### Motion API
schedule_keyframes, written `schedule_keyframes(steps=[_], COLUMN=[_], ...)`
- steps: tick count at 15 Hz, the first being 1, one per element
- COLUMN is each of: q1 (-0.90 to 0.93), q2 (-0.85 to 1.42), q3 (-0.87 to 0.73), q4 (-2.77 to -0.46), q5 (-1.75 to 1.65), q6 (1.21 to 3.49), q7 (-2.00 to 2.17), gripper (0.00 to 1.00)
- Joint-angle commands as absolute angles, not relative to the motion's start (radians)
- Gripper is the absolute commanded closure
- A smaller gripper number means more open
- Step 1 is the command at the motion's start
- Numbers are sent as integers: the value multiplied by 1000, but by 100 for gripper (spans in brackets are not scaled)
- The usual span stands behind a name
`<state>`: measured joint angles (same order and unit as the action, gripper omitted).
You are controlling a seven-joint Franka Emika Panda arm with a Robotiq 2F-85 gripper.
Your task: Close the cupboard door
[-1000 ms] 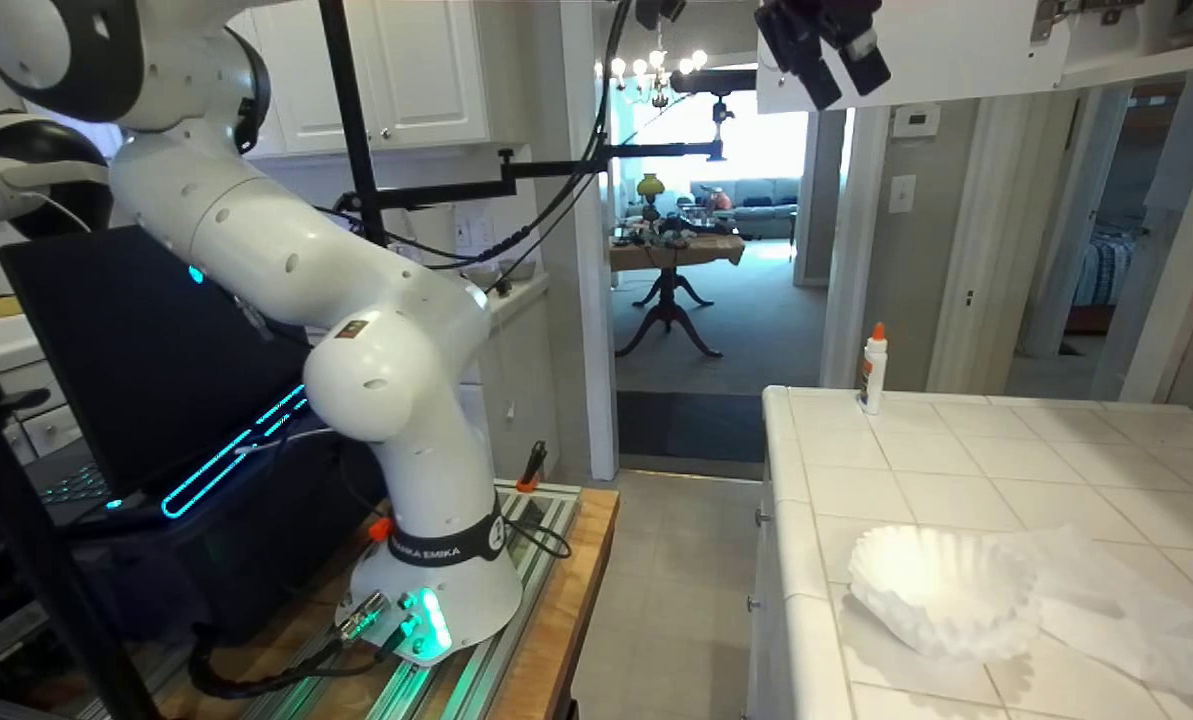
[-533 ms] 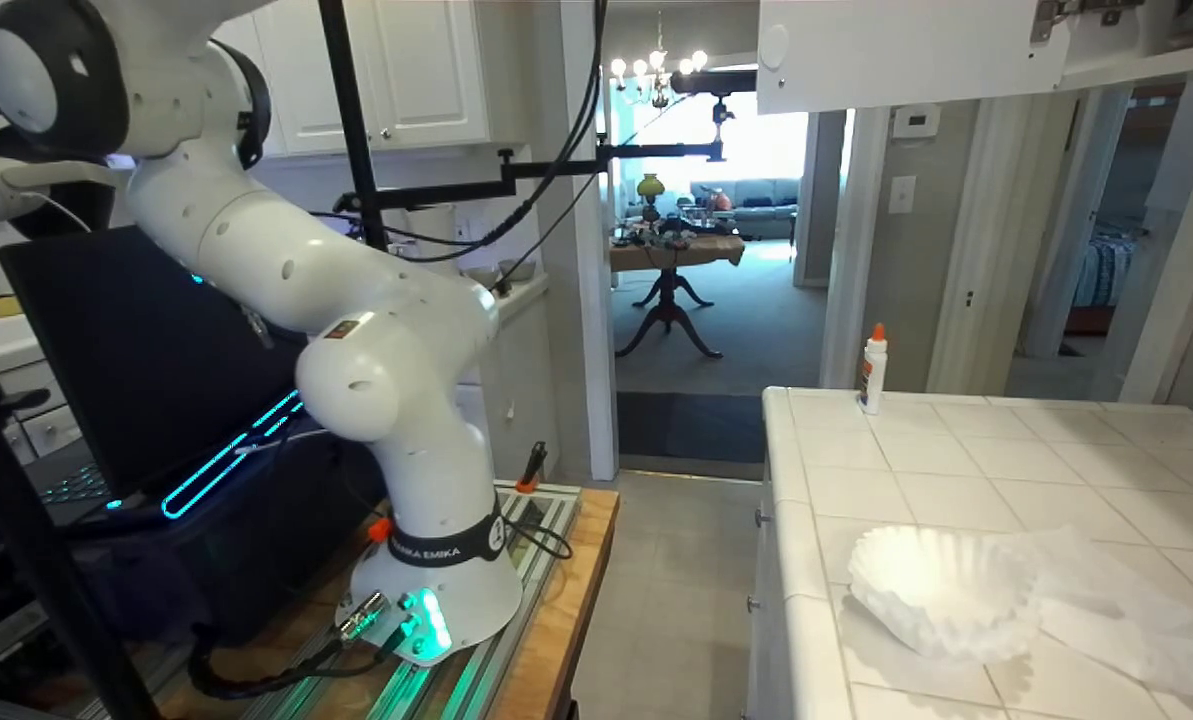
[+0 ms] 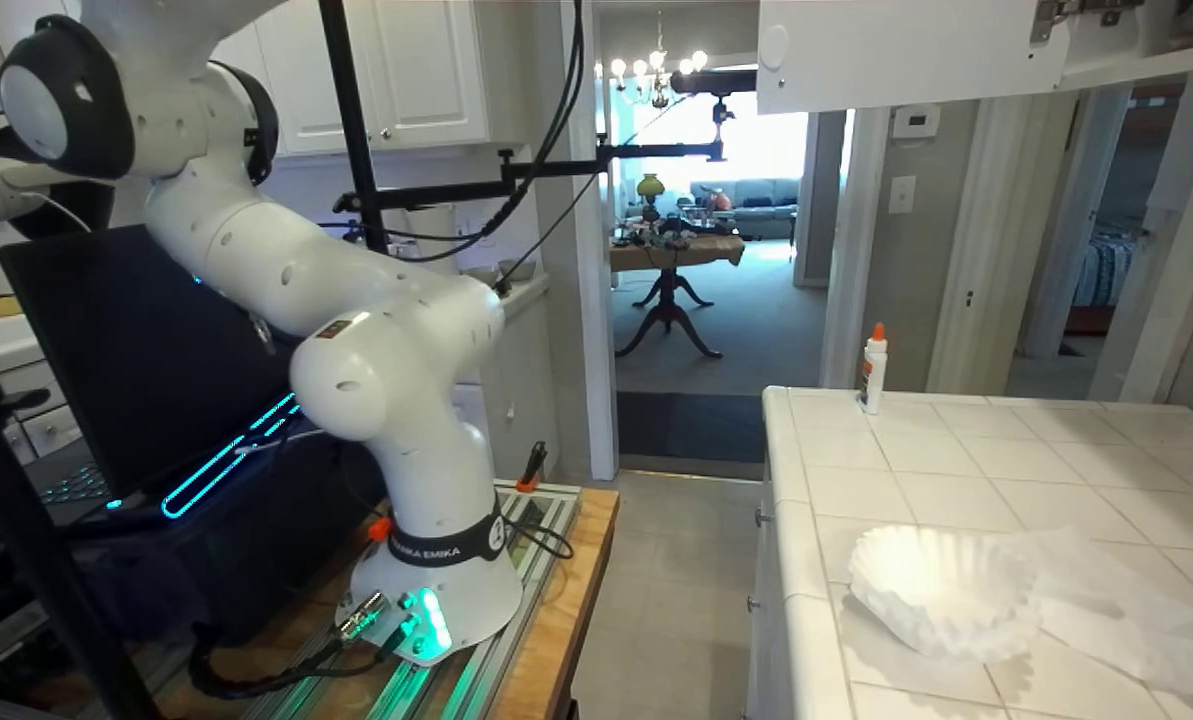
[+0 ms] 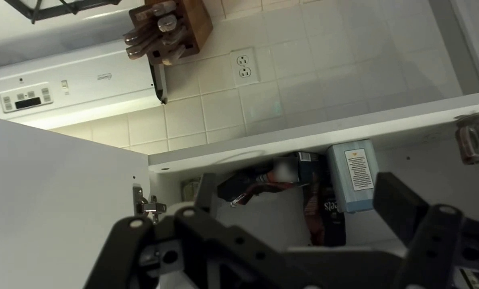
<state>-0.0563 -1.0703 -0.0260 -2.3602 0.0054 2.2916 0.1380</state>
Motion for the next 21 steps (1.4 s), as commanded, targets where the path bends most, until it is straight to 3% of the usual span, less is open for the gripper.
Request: schedule_keyframes(steps=[1, 13, 21], q1=[-81, -79, -118], q2=[-1110, -980, -919], q3=[-38, -228, -288], q4=[-2305, -1996, -1892], q5=[-22, -54, -210], q6=[2159, 1843, 1889], q7=[81, -135, -231], gripper=[0, 0, 0])
